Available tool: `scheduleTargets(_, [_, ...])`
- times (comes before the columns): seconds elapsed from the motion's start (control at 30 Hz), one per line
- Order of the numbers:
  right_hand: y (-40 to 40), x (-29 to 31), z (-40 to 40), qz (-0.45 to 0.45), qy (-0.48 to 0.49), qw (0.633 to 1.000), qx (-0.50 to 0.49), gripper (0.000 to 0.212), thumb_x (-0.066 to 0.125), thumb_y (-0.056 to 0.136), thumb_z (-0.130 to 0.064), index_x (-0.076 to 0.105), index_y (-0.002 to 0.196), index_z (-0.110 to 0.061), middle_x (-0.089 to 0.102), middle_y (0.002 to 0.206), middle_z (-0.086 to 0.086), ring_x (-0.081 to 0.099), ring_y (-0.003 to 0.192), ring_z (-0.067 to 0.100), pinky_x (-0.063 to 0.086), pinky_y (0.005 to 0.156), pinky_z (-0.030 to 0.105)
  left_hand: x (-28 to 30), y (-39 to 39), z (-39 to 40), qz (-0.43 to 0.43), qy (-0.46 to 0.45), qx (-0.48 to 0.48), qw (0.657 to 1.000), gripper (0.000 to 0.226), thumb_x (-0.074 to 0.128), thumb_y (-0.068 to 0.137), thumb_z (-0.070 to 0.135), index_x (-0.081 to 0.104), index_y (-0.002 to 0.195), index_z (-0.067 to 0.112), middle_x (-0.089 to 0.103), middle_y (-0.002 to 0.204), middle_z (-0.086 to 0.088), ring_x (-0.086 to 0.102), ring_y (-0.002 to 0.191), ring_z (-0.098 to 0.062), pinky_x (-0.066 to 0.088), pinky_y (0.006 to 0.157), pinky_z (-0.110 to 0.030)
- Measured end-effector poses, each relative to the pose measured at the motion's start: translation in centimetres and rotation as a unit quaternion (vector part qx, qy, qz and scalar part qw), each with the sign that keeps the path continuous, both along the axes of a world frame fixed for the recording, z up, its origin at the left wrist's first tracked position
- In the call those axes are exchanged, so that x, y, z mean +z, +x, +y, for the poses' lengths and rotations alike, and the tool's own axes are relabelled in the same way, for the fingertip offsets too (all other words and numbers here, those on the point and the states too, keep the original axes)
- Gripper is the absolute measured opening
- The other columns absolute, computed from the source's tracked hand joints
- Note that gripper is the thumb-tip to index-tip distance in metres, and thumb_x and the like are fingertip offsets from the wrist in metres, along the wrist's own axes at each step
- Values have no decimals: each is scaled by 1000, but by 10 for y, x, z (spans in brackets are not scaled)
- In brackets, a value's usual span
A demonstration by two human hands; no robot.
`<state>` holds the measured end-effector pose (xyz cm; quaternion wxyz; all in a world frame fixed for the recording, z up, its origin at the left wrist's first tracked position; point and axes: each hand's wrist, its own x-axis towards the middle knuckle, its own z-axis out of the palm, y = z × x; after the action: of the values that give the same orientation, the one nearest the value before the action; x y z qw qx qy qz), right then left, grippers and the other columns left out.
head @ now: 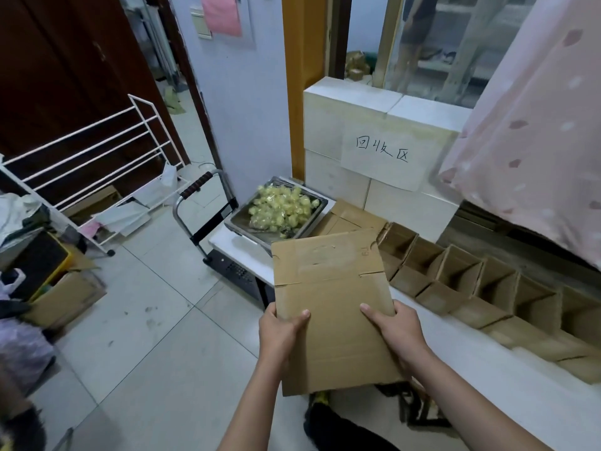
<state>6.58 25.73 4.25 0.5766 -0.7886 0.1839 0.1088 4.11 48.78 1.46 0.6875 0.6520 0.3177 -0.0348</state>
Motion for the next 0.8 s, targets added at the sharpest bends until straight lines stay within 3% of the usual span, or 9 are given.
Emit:
scheduleTargets(0.13, [30, -2, 15, 3, -5, 1000, -5, 25, 80, 80, -42, 65, 93, -27, 70, 93, -9, 66, 83, 10, 48, 58, 22, -5, 33, 16, -2, 19, -13, 1000, 43, 91, 70, 27, 65, 105, 26, 75, 98, 8, 72, 87, -11, 56, 73, -29])
scheduleTargets(0.27, [70, -15, 30, 12, -2, 1000, -18, 26, 80, 80, -43, 64, 94, -27, 70, 95, -9, 66, 84, 11, 48, 59, 24, -13, 80, 31, 8, 28, -34, 999, 43, 91, 70, 28, 65, 105, 27, 75, 96, 10, 72, 83, -7, 56, 73, -28])
scheduleTargets(0.47, [142, -34, 55, 41, 21, 997, -58, 37, 81, 81, -38, 69, 109, -17, 72, 102, -2, 68, 91, 18, 58, 83, 41, -19, 166, 54, 24, 73, -76, 994, 42, 89, 73, 26, 64, 107, 27, 74, 100, 9, 71, 88, -10, 58, 80, -35])
scheduleTargets(0.53, [161, -37, 59, 47, 21, 996, -78, 40, 81, 81, -38, 69, 111, -15, 72, 104, 1, 67, 93, 20, 57, 86, 41, -16, 191, 58, 28, 99, -102, 989, 43, 88, 74, 28, 63, 109, 28, 73, 102, 10, 70, 92, -11, 58, 82, -37])
scheduleTargets(0.7, [210, -38, 60, 63, 24, 992, -107, 46, 78, 83, -40, 66, 120, -13, 71, 112, 4, 66, 102, 26, 55, 91, 43, -10, 257, 56, 19, 115, -146, 982, 39, 87, 76, 26, 58, 101, 32, 68, 97, 16, 65, 88, -2, 52, 69, -22])
scheduleTargets(0.8, [225, -38, 55, 75, 37, 988, -130, 46, 77, 86, -36, 66, 121, -10, 70, 114, 7, 65, 104, 29, 54, 94, 48, -9, 281, 49, 37, 119, -173, 977, 39, 86, 78, 22, 60, 107, 25, 70, 101, 9, 66, 91, -8, 56, 79, -30])
